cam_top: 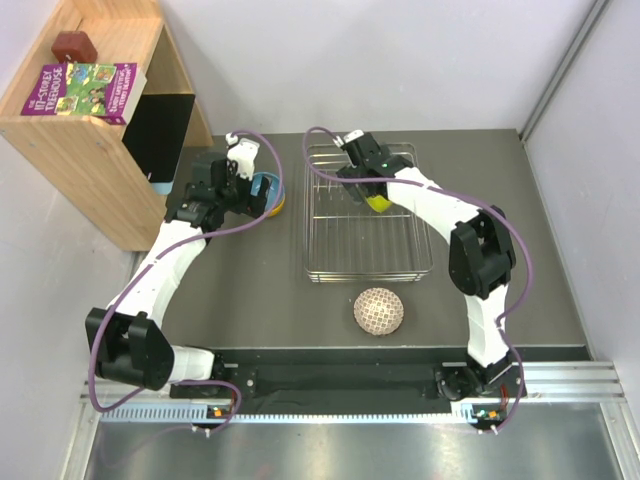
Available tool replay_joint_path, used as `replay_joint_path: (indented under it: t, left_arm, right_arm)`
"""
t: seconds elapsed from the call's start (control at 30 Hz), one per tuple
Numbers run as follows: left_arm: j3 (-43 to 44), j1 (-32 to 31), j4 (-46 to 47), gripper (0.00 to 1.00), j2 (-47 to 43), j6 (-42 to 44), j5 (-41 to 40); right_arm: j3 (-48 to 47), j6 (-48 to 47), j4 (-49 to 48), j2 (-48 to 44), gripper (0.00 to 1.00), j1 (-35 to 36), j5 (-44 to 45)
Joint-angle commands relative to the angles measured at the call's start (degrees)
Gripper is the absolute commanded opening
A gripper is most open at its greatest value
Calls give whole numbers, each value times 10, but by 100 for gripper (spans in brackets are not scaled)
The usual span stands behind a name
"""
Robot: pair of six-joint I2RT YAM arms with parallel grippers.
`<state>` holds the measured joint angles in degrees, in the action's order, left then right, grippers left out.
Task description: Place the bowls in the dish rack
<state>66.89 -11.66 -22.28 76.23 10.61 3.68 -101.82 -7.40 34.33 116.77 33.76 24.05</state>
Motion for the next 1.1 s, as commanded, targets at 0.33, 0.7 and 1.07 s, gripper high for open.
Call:
replay_joint_path:
  t: [0.33, 0.7, 1.07]
  left_arm:
    - [1, 4, 21, 99, -19, -8, 12]
    - [-1, 4, 22, 99, -20, -9, 14]
    - [-3, 4, 22, 99, -20, -9, 14]
  right_arm:
    - [-13, -10, -31, -47, 92, 10, 69]
    - [-7, -21, -44, -43, 92, 5, 107]
    - [-8, -25, -51, -33, 91, -4, 142]
